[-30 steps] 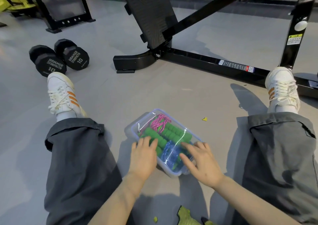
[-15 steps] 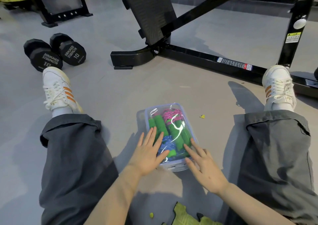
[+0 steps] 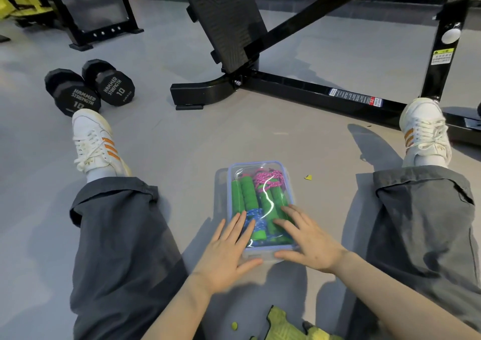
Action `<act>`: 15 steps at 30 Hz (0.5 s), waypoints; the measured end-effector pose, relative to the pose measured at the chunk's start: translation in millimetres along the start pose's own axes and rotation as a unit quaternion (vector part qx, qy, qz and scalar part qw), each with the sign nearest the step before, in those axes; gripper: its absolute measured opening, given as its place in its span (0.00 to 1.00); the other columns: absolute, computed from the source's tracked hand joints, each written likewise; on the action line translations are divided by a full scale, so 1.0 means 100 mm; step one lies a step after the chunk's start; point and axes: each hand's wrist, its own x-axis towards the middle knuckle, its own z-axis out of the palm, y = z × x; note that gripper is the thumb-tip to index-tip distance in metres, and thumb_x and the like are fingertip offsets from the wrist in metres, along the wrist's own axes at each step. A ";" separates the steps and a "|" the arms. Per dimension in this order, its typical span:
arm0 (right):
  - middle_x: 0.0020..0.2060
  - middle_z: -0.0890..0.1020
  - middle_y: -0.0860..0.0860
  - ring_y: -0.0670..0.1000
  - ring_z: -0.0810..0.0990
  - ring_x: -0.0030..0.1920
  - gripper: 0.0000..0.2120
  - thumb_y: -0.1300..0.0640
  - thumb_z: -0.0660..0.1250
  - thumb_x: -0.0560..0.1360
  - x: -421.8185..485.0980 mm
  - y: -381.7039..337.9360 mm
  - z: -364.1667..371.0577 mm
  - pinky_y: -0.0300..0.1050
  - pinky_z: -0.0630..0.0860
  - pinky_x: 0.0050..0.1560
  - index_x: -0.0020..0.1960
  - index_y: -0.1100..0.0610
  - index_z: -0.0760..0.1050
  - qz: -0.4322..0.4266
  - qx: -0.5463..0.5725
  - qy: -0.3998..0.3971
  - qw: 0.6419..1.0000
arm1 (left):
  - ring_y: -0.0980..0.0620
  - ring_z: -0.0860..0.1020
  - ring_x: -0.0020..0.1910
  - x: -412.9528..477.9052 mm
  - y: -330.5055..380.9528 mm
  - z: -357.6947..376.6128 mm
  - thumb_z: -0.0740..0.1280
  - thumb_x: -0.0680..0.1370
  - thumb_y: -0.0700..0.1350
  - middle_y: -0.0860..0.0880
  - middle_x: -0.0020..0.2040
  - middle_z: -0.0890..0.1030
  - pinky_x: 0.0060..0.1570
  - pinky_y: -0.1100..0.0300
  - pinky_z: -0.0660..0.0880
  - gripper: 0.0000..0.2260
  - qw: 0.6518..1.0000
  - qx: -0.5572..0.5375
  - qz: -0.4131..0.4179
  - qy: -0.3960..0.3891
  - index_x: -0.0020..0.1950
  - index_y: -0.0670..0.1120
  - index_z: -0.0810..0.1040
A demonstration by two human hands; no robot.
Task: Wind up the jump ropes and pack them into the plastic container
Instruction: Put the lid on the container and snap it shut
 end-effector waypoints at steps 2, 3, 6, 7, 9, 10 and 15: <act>0.66 0.71 0.62 0.62 0.69 0.67 0.34 0.30 0.52 0.73 0.01 0.03 0.01 0.55 0.70 0.64 0.66 0.55 0.66 -0.014 -0.048 -0.008 0.999 | 0.49 0.61 0.72 0.03 -0.02 -0.01 0.43 0.80 0.66 0.43 0.72 0.69 0.71 0.53 0.50 0.33 1.000 0.007 0.002 -0.001 0.73 0.45 0.64; 0.64 0.73 0.63 0.63 0.72 0.65 0.34 0.30 0.51 0.74 0.02 0.04 0.00 0.56 0.73 0.61 0.66 0.56 0.67 -0.024 -0.069 -0.008 0.997 | 0.48 0.62 0.71 0.05 -0.02 0.01 0.42 0.80 0.66 0.42 0.71 0.71 0.71 0.53 0.50 0.33 1.000 -0.001 -0.002 0.001 0.73 0.44 0.64; 0.60 0.77 0.64 0.64 0.77 0.60 0.32 0.32 0.47 0.76 0.03 0.05 0.03 0.55 0.75 0.57 0.64 0.57 0.67 -0.043 -0.109 0.016 0.993 | 0.48 0.64 0.70 0.08 -0.02 0.08 0.45 0.79 0.65 0.42 0.68 0.73 0.71 0.52 0.50 0.31 0.999 -0.014 -0.004 0.028 0.71 0.44 0.64; 0.60 0.77 0.64 0.64 0.77 0.60 0.32 0.33 0.47 0.76 0.03 0.05 0.04 0.55 0.75 0.57 0.64 0.57 0.67 -0.044 -0.113 0.023 0.992 | 0.48 0.65 0.69 0.09 -0.01 0.10 0.48 0.78 0.65 0.42 0.67 0.74 0.71 0.53 0.51 0.31 0.999 -0.013 0.000 0.044 0.71 0.44 0.65; 0.60 0.77 0.63 0.64 0.76 0.60 0.30 0.34 0.47 0.77 0.02 0.03 0.06 0.55 0.74 0.58 0.64 0.57 0.67 -0.040 -0.113 0.031 0.992 | 0.48 0.66 0.67 0.11 -0.01 0.12 0.52 0.76 0.64 0.42 0.66 0.76 0.71 0.53 0.52 0.30 0.997 -0.010 0.012 0.076 0.69 0.45 0.67; 0.60 0.77 0.63 0.64 0.77 0.60 0.30 0.35 0.48 0.77 0.02 0.02 0.07 0.55 0.74 0.58 0.64 0.57 0.67 -0.038 -0.112 0.035 0.992 | 0.48 0.67 0.67 0.12 -0.01 0.13 0.53 0.75 0.63 0.42 0.65 0.77 0.70 0.52 0.54 0.30 0.996 -0.007 0.017 0.090 0.68 0.44 0.69; 0.61 0.77 0.63 0.64 0.76 0.61 0.30 0.35 0.47 0.78 0.03 -0.01 0.07 0.57 0.74 0.58 0.64 0.58 0.66 -0.026 -0.104 0.033 0.994 | 0.47 0.73 0.65 0.14 0.02 0.10 0.53 0.75 0.62 0.42 0.64 0.78 0.67 0.49 0.59 0.30 0.997 0.018 0.006 0.069 0.64 0.44 0.78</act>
